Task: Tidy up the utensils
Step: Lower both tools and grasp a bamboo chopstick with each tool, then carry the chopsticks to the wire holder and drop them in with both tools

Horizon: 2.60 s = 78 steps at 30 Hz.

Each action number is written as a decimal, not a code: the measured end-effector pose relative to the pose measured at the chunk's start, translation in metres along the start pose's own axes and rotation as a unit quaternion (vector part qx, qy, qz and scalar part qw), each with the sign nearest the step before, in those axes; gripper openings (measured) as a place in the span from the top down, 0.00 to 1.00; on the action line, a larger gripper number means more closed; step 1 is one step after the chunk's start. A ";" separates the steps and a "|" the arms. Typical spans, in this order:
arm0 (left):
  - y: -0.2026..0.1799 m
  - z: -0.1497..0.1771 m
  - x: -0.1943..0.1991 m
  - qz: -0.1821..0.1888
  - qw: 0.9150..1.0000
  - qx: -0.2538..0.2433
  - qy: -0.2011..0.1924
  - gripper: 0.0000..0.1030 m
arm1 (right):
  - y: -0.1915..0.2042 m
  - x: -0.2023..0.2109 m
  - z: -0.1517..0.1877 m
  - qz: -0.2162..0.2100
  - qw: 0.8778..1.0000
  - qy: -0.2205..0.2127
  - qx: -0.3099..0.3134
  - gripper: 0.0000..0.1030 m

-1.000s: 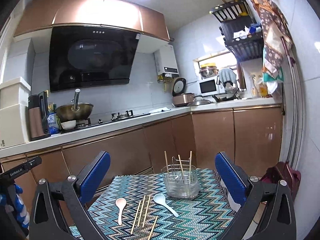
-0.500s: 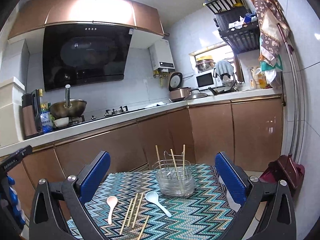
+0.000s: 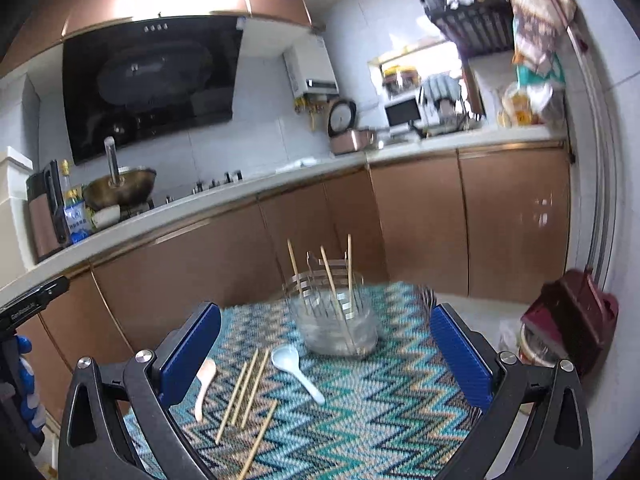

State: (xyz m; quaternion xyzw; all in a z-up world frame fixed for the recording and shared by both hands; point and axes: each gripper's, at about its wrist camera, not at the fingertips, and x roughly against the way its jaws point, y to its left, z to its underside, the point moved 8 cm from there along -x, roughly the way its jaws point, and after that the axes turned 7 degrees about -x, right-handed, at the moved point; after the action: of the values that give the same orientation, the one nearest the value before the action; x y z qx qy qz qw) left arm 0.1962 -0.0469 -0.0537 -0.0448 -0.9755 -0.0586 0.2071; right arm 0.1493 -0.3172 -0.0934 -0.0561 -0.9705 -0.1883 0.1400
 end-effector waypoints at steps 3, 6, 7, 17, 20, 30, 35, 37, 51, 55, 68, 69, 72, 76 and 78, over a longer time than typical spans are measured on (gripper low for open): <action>-0.015 0.014 -0.026 0.026 0.999 0.000 0.044 0.45 | -0.005 -0.015 0.013 -0.003 0.999 0.037 0.003 0.00; -0.030 0.031 -0.055 0.050 0.994 -0.008 0.095 0.45 | -0.008 -0.029 0.031 -0.004 0.997 0.074 0.001 0.02; -0.034 0.036 -0.063 0.060 0.992 -0.006 0.108 0.45 | -0.008 -0.034 0.037 -0.002 0.996 0.087 0.002 0.05; -0.061 0.094 -0.158 0.160 0.946 0.024 0.281 0.47 | 0.002 -0.089 0.088 -0.012 0.979 0.205 -0.009 0.45; -0.070 0.103 -0.181 0.185 0.928 0.033 0.321 0.58 | 0.016 -0.110 0.108 -0.030 0.969 0.245 -0.014 0.54; -0.084 0.131 -0.248 0.183 0.893 0.048 0.409 0.72 | 0.048 -0.175 0.168 -0.067 0.921 0.383 -0.022 0.78; -0.090 0.143 -0.268 0.184 0.879 0.063 0.435 0.84 | 0.054 -0.192 0.175 -0.067 0.906 0.417 -0.012 0.82; -0.092 0.146 -0.273 0.185 0.874 0.066 0.444 0.84 | 0.057 -0.200 0.179 -0.068 0.901 0.429 -0.012 0.84; -0.100 0.158 -0.294 0.181 0.863 0.070 0.466 0.89 | 0.067 -0.235 0.208 -0.033 0.874 0.484 0.034 0.89; -0.103 0.158 -0.296 0.181 0.867 0.078 0.457 0.95 | 0.065 -0.234 0.206 -0.034 0.875 0.481 0.024 0.90; -0.090 0.127 -0.249 0.208 0.900 0.094 0.372 0.95 | 0.064 -0.196 0.171 -0.072 0.900 0.429 0.017 0.92; -0.087 0.124 -0.242 0.207 0.904 0.093 0.362 0.95 | 0.066 -0.190 0.166 -0.079 0.905 0.418 0.021 0.92; -0.080 0.113 -0.228 0.209 0.915 0.090 0.334 0.95 | 0.072 -0.171 0.152 -0.104 0.916 0.386 0.030 0.93; -0.076 0.095 -0.204 0.211 0.931 0.077 0.288 0.95 | 0.078 -0.146 0.134 -0.123 0.930 0.344 0.035 0.93; -0.073 0.086 -0.193 0.211 0.936 0.073 0.271 0.95 | 0.081 -0.135 0.126 -0.129 0.936 0.326 0.035 0.93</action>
State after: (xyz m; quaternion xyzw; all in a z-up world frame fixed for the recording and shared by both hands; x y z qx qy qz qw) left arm 0.3291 -0.1199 -0.2173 -0.2167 -0.8523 0.0476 0.4737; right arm 0.2591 -0.2018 -0.2170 0.1392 -0.8764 -0.1786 0.4251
